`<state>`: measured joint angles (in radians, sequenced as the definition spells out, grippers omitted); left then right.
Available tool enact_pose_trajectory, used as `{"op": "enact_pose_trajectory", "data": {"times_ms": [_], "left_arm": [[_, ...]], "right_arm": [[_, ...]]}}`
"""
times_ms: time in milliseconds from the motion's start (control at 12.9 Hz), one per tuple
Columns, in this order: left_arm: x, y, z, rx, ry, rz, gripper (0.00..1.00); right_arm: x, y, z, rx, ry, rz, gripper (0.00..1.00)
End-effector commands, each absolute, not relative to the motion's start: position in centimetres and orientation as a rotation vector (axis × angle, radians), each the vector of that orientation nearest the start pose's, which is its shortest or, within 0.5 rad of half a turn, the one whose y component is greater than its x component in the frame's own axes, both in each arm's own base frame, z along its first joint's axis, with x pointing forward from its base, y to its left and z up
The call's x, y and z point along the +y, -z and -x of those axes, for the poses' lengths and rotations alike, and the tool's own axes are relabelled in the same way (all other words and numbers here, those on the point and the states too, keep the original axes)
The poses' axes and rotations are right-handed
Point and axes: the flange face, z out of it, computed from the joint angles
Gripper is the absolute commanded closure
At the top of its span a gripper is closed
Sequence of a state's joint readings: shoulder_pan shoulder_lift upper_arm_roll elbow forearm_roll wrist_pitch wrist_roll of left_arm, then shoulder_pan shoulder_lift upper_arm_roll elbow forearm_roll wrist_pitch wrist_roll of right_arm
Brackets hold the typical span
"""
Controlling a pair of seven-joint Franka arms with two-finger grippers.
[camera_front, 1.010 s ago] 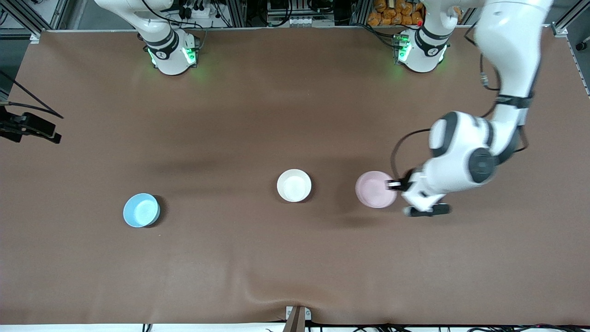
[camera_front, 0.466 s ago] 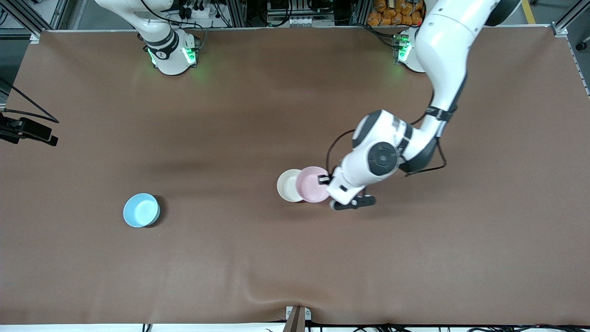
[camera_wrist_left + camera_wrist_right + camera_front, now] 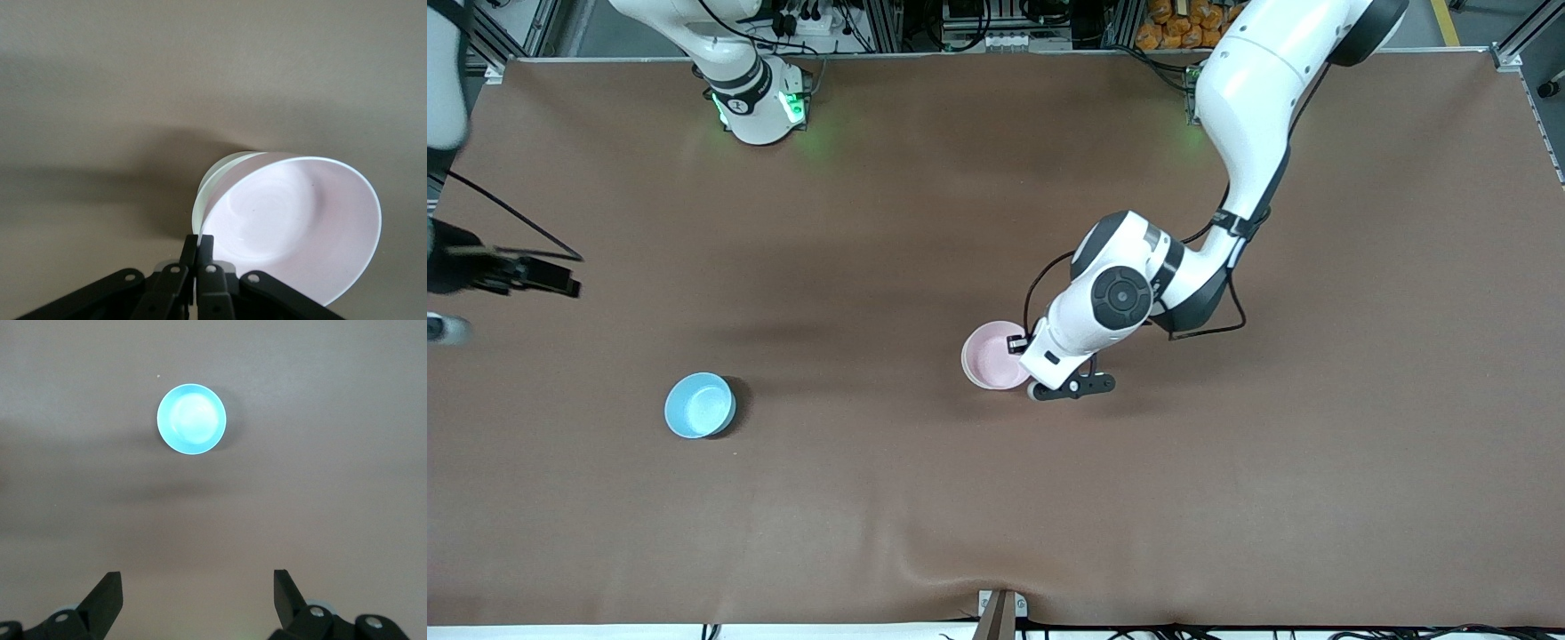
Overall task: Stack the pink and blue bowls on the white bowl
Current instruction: 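Lower the pink bowl into the white bowl while the right gripper reaches the blue bowl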
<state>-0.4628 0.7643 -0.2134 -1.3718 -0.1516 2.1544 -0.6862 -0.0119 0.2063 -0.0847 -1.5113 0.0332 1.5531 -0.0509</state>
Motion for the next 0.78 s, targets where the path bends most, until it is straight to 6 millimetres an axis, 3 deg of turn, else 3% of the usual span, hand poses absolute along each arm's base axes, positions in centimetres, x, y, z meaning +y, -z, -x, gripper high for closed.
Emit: {"op": "enact_pose_trajectory", "data": {"times_ms": [0,155,389,699], "left_arm": [[-44.8,-26.2,-59.2,-0.266,-0.251,3.348,1.0],[-45.1,-26.4,-59.0,-0.263,-0.249,3.35,1.0],[-45.4,-26.4,-58.8,-0.268,-0.255,3.352,1.0],[-45.3,-25.3,-58.7,-0.267,-0.275,3.344,1.0]], "right_arm": [[-4.8,-52.4,-61.1,0.071,-0.282,3.109,0.0],[-5.3,-50.0,-61.6,0.069,-0.343,3.102,0.0],[-6.8,-43.8,-63.1,-0.002,-0.467,3.073,0.0],[-6.9,-37.1,-64.6,0.002,-0.502,3.073,0.0]]}}
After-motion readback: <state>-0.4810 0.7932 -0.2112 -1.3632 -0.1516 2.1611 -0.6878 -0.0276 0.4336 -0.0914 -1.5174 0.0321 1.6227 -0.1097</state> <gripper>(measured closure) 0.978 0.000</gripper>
